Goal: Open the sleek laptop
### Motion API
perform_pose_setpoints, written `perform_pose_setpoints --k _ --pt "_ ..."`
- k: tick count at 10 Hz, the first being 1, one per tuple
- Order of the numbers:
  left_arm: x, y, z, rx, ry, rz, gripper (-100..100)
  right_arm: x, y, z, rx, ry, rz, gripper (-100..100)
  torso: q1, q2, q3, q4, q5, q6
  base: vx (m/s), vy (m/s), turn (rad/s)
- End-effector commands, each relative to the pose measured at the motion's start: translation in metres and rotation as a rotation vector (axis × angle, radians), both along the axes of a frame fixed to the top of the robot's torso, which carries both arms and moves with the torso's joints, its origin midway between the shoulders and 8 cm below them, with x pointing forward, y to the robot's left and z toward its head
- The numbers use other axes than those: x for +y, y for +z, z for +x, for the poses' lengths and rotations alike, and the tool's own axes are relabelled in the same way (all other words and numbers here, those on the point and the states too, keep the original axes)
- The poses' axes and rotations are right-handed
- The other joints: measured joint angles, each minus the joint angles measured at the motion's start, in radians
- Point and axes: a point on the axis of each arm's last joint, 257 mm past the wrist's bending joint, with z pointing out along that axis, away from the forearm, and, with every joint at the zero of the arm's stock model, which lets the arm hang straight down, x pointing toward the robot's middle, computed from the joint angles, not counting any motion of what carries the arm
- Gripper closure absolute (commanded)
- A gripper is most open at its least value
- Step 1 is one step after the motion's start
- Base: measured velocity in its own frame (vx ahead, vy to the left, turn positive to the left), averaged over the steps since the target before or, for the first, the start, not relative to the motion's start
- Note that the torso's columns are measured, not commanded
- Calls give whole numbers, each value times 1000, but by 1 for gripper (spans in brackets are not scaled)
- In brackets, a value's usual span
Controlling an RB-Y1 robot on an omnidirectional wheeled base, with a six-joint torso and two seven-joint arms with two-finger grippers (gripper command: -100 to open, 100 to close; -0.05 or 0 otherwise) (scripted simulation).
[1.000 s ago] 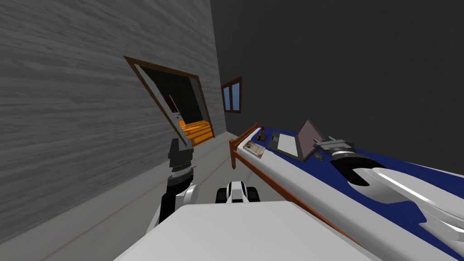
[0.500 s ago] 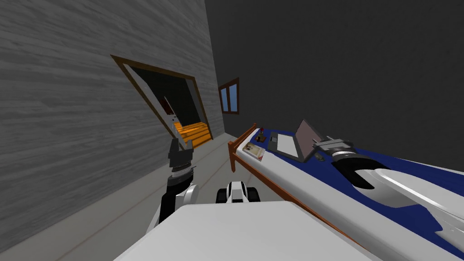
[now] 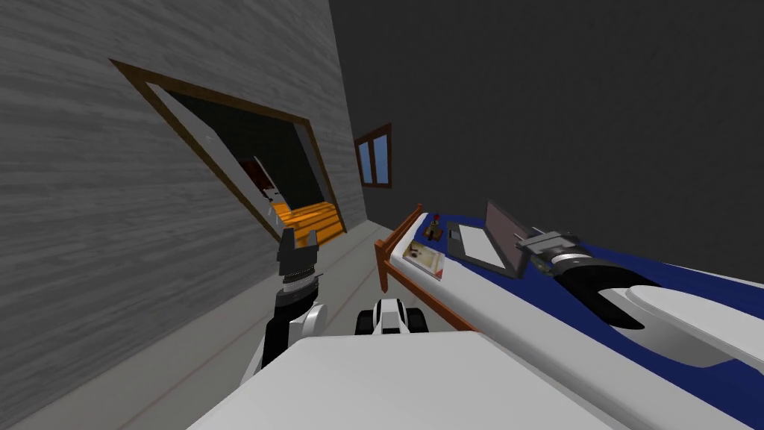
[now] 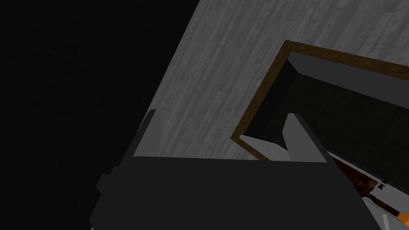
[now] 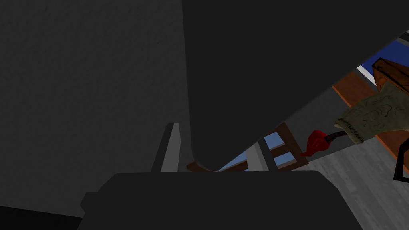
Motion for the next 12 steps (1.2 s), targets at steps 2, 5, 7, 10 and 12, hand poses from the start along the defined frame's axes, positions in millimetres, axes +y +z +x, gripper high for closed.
perform_pose_setpoints --k 2,5,7,10,12 --pt "0 0 0 0 0 0 0 11 -9 -5 61 32 -49 100 -4 2 1 1 0 3 147 71 -55" --pt "0 0 0 0 0 0 0 37 -33 -20 153 59 -154 100 -5 5 2 4 3 4 128 17 -84" --pt "0 0 0 0 0 0 0 53 -47 -31 206 77 -219 100 0 5 2 5 5 3 131 -8 -104" --pt "0 0 0 0 0 0 0 79 -64 -48 276 105 -312 100 5 2 0 4 8 2 134 21 -90" --pt "0 0 0 0 0 0 0 96 -73 -60 316 124 -372 100 5 13 7 7 8 3 -8 22 -62"
